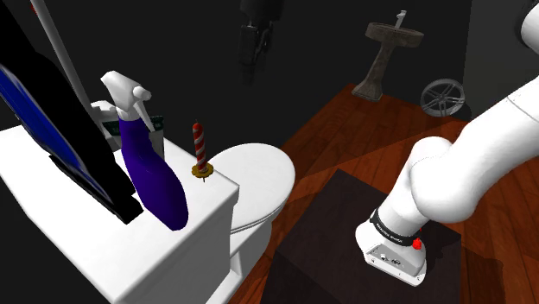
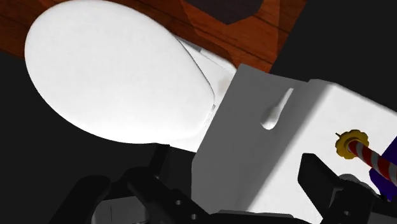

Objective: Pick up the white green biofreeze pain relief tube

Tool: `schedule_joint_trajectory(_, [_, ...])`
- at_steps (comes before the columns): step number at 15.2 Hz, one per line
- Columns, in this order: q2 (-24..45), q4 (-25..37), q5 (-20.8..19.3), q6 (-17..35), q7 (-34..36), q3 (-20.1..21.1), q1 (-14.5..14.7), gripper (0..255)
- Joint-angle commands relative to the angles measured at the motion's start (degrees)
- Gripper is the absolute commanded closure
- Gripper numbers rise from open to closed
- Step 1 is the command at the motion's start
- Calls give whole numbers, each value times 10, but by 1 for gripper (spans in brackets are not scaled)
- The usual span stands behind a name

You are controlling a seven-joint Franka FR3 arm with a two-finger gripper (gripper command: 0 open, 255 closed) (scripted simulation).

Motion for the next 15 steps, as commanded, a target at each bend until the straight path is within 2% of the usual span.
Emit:
schedule_joint_trajectory(1, [32, 32, -1, -6, 3, 16, 11, 0])
schedule_joint_trajectory(9, [179, 200, -27, -55, 22, 81, 61, 0])
schedule_joint_trajectory(15, [310, 365, -70, -116, 41, 123, 121, 0])
